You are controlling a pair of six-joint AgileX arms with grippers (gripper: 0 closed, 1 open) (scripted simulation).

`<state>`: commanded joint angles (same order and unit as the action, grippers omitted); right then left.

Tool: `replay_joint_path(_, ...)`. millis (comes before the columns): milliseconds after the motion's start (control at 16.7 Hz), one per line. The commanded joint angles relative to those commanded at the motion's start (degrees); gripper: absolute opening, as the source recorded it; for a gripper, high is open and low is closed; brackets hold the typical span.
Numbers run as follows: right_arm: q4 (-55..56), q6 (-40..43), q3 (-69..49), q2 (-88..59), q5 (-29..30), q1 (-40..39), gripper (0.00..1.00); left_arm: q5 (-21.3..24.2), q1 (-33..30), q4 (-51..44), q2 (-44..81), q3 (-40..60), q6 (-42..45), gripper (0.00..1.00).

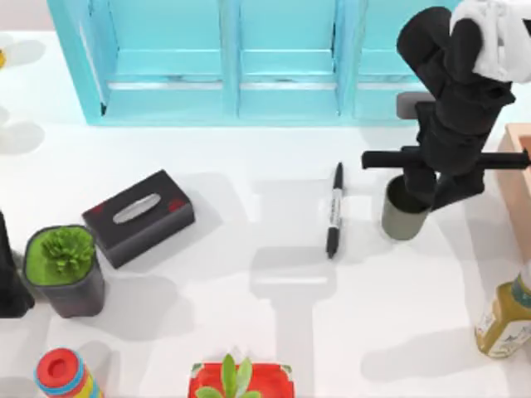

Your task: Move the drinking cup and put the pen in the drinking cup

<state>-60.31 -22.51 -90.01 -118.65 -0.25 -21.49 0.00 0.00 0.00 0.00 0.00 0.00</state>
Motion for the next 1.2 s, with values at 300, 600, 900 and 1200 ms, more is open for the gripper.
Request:
replay_joint_path(300,0.0,0.0,0.0,0.0,0.0,0.0,0.38,0.0,0.0,0.0,0.0,0.0,0.0,1.0)
replay_joint_path(600,0.0,0.0,0.0,0.0,0.0,0.0,0.75,0.0,0.0,0.0,0.0,0.0,0.0,1.0)
replay_joint_path(900,0.0,0.0,0.0,0.0,0.0,0.0,1.0,0.0,0.0,0.0,0.0,0.0,0.0,1.0)
replay_joint_path(1200,0.0,0.0,0.0,0.0,0.0,0.0,1.0,0.0,0.0,0.0,0.0,0.0,0.0,1.0)
